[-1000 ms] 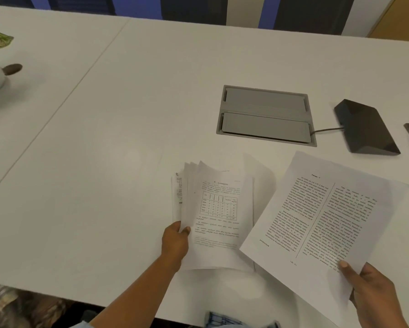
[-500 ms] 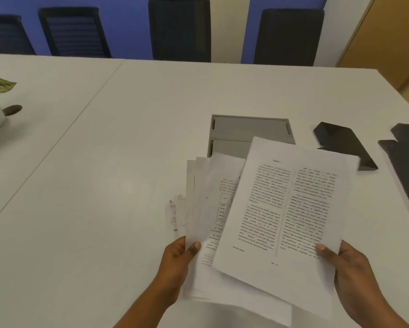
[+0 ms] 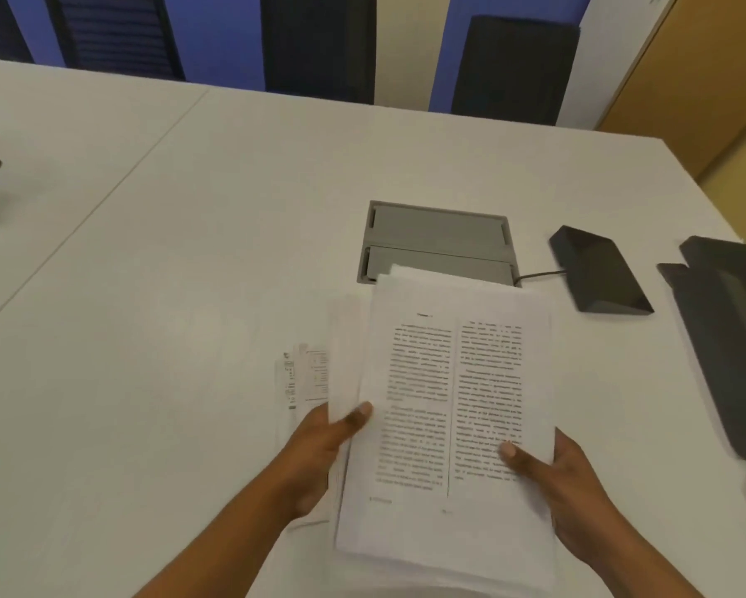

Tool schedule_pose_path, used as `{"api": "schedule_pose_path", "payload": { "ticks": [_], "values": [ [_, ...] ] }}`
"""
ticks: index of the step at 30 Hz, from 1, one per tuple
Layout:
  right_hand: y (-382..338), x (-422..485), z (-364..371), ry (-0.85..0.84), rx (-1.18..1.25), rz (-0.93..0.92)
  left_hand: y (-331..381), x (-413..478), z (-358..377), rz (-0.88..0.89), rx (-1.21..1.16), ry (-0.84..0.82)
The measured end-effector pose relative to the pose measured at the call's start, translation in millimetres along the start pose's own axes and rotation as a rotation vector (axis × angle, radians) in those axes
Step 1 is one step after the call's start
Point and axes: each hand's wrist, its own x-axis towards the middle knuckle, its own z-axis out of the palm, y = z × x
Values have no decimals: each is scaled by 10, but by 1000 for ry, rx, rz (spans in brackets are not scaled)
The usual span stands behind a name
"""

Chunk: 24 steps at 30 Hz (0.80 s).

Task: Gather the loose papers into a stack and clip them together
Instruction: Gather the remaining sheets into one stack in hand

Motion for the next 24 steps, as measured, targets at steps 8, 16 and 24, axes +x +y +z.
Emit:
{"api": "schedule_pose_path", "payload": {
  "ticks": [8,16,24],
  "values": [
    [-162,189,143,-11,-184,-95,268,177,279,165,169,66],
    [-125,442,205,36,-205,-222,231,292,291,451,304,172],
    [144,542,223,19,-282,-242,-42,383,215,396,394,203]
  ]
}}
